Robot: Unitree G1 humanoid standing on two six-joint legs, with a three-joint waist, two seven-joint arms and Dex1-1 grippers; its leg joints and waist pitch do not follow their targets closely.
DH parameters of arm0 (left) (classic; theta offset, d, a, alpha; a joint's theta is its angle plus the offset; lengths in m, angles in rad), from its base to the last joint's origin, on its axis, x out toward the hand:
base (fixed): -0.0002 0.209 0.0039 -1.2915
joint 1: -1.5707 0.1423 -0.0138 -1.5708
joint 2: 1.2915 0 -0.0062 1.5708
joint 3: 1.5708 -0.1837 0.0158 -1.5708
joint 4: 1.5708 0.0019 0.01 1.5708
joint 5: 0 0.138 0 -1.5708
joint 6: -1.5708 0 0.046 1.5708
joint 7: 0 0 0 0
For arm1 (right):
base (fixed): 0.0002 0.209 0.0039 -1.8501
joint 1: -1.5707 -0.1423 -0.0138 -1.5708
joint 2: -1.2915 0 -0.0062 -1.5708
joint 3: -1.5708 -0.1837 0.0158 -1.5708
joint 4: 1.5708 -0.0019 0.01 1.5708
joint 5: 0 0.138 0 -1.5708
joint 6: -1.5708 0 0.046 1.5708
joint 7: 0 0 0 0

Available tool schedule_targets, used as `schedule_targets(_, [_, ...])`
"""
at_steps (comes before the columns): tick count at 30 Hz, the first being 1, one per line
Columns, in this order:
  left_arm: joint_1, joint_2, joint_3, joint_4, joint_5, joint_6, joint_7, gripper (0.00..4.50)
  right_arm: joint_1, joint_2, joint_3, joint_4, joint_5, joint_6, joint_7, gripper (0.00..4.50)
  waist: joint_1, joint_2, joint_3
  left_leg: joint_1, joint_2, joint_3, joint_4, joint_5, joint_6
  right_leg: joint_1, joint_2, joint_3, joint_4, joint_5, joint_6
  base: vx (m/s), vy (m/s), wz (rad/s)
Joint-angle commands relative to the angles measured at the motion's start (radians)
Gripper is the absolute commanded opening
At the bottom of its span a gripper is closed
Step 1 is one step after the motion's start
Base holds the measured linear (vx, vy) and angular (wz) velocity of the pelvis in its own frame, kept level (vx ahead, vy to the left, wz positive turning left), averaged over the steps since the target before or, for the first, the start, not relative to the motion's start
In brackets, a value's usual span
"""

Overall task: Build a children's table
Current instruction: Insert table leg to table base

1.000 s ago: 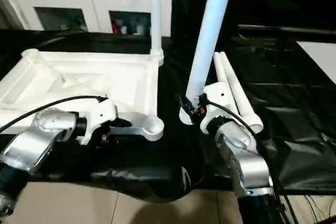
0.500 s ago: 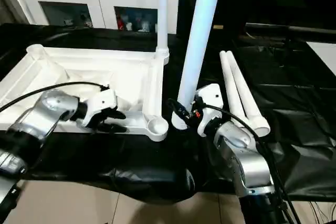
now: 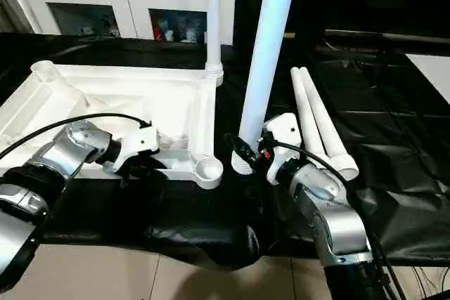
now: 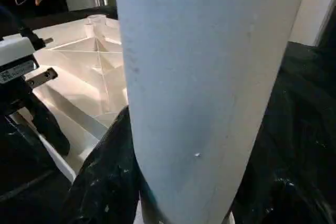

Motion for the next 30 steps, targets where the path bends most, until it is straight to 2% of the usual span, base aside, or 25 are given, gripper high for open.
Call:
schedule_targets(1, [-0.033, 0.004, 0.005, 0.01, 0.009, -0.016, -0.005, 0.58, 0.002, -0.004, -0.003, -0.031, 0.002, 0.009, 0.002, 1.86, 0.004, 0.002, -0.06, -0.003, 0.013, 0.01, -0.074, -0.032, 0.009, 0.068, -0.059, 0.034, -0.066, 0.169, -0.258, 0.0, 0.0, 0.0])
schedule_targets(3, [-0.04, 0.006, 0.006, 0.034, 0.016, -0.032, -0.01, 0.59, -0.002, -0.003, -0.004, -0.027, 0.003, 0.01, 0.0, 1.86, 0.005, -0.001, -0.059, -0.003, 0.014, 0.01, -0.075, -0.035, 0.01, 0.067, -0.06, 0.035, -0.067, 0.157, -0.259, 0.0, 0.0, 0.0])
schedule_targets(6, [-0.043, 0.007, 0.019, 0.047, 0.013, -0.048, -0.004, 0.21, -0.008, 0.002, -0.006, -0.021, 0.01, 0.016, -0.001, 1.86, 0.005, -0.002, -0.058, -0.003, 0.015, 0.01, -0.077, -0.039, 0.01, 0.067, -0.062, 0.035, -0.068, 0.148, -0.258, 0.0, 0.0, 0.0])
schedule_targets(7, [-0.042, 0.005, 0.039, 0.045, -0.005, -0.049, -0.004, 0.2, -0.014, 0.004, -0.008, -0.013, 0.015, 0.02, 0.0, 1.86, 0.004, -0.009, -0.058, -0.003, 0.015, 0.011, -0.077, -0.036, 0.013, 0.068, -0.062, 0.036, -0.068, 0.146, -0.257, 0.0, 0.0, 0.0])
schedule_targets(9, [-0.041, 0.002, 0.05, 0.045, -0.015, -0.047, -0.005, 0.2, -0.017, 0.005, -0.01, -0.009, 0.019, 0.022, 0.001, 1.86, 0.004, -0.006, -0.058, -0.005, 0.015, 0.011, -0.077, -0.025, 0.014, 0.069, -0.063, 0.036, -0.067, 0.152, -0.257, 0.0, 0.0, 0.0])
schedule_targets(13, [-0.029, 0.003, 0.056, 0.034, -0.023, -0.047, -0.019, 0.11, -0.024, 0.008, -0.014, 0.001, 0.026, 0.026, 0.002, 1.86, -0.001, -0.009, -0.06, -0.005, 0.013, 0.012, -0.074, 0.013, 0.027, 0.071, -0.061, 0.036, -0.062, 0.225, -0.264, 0.0, 0.0, 0.0])
schedule_targets(16, [0.015, -0.024, 0.089, -0.02, -0.073, -0.04, -0.027, 0.04, -0.051, 0.036, -0.05, 0.018, 0.073, 0.05, -0.009, 1.86, -0.002, -0.008, -0.061, -0.005, 0.013, 0.014, -0.074, 0.02, 0.038, 0.072, -0.062, 0.036, -0.061, 0.252, -0.28, 0.0, 0.0, 0.0])
schedule_targets(17, [0.035, -0.034, 0.094, -0.049, -0.086, -0.033, -0.025, 0.04, -0.063, 0.04, -0.056, 0.027, 0.084, 0.057, -0.007, 1.86, -0.001, -0.005, -0.062, -0.002, 0.016, 0.013, -0.075, 0.02, 0.04, 0.07, -0.063, 0.036, -0.059, 0.257, -0.287, 0.0, 0.0, 0.0])
schedule_targets(20, [0.088, -0.056, 0.093, -0.113, -0.098, -0.027, -0.009, 0.0, -0.091, 0.043, -0.047, 0.059, 0.089, 0.061, 0.015, 1.86, 0.001, -0.002, -0.064, -0.001, 0.021, 0.016, -0.073, 0.039, 0.052, 0.068, -0.061, 0.034, -0.054, 0.298, -0.304, 0.0, 0.0, 0.0])
schedule_targets(21, [0.105, -0.065, 0.096, -0.13, -0.104, -0.025, -0.004, 0.0, -0.1, 0.045, -0.042, 0.071, 0.088, 0.062, 0.021, 1.86, 0.001, -0.006, -0.062, -0.001, 0.019, 0.019, -0.073, 0.03, 0.058, 0.067, -0.06, 0.034, -0.057, 0.294, -0.304, 0.0, 0.0, 0.0])
schedule_targets(23, [0.128, -0.084, 0.108, -0.147, -0.114, -0.022, 0.016, 0.0, -0.117, 0.05, -0.033, 0.094, 0.082, 0.061, 0.028, 1.86, 0.005, -0.005, -0.062, -0.002, 0.017, 0.02, -0.072, 0.028, 0.061, 0.068, -0.062, 0.035, -0.058, 0.28, -0.302, 0.0, 0.0, 0.0])
schedule_targets(24, [0.136, -0.089, 0.107, -0.15, -0.112, -0.022, 0.022, 0.0, -0.124, 0.049, -0.025, 0.105, 0.077, 0.061, 0.034, 1.86, 0.006, -0.012, -0.063, -0.001, 0.018, 0.022, -0.073, 0.026, 0.062, 0.067, -0.061, 0.035, -0.058, 0.265, -0.299, 0.0, 0.0, 0.0])
schedule_targets(25, [0.144, -0.094, 0.104, -0.151, -0.108, -0.026, 0.03, 0.0, -0.131, 0.049, -0.015, 0.114, 0.072, 0.061, 0.041, 1.86, 0.006, -0.012, -0.06, -0.001, 0.019, 0.022, -0.074, 0.022, 0.062, 0.066, -0.061, 0.034, -0.06, 0.247, -0.294, 0.0, 0.0, 0.0])
schedule_targets(26, [0.152, -0.098, 0.102, -0.151, -0.101, -0.027, 0.035, 0.0, -0.137, 0.047, -0.005, 0.123, 0.067, 0.069, 0.05, 1.86, 0.006, -0.017, -0.059, -0.002, 0.019, 0.023, -0.075, 0.018, 0.062, 0.066, -0.062, 0.034, -0.062, 0.229, -0.288, 0.0, 0.0, 0.0])
schedule_targets(27, [0.152, -0.098, 0.102, -0.151, -0.101, -0.027, 0.035, 0.0, -0.138, 0.047, -0.005, 0.123, 0.067, 0.069, 0.05, 1.86, 0.007, -0.014, -0.059, -0.002, 0.02, 0.022, -0.075, 0.016, 0.061, 0.066, -0.063, 0.034, -0.061, 0.218, -0.286, 0.0, 0.0, 0.0])
schedule_targets(30, [0.173, -0.101, 0.102, -0.176, -0.088, -0.011, 0.052, 0.0, -0.155, 0.036, 0.022, 0.144, 0.06, 0.102, 0.075, 1.86, 0.005, -0.019, -0.056, -0.001, 0.021, 0.023, -0.079, -0.008, 0.056, 0.064, -0.065, 0.035, -0.067, 0.155, -0.272, 0.0, 0.0, 0.0])
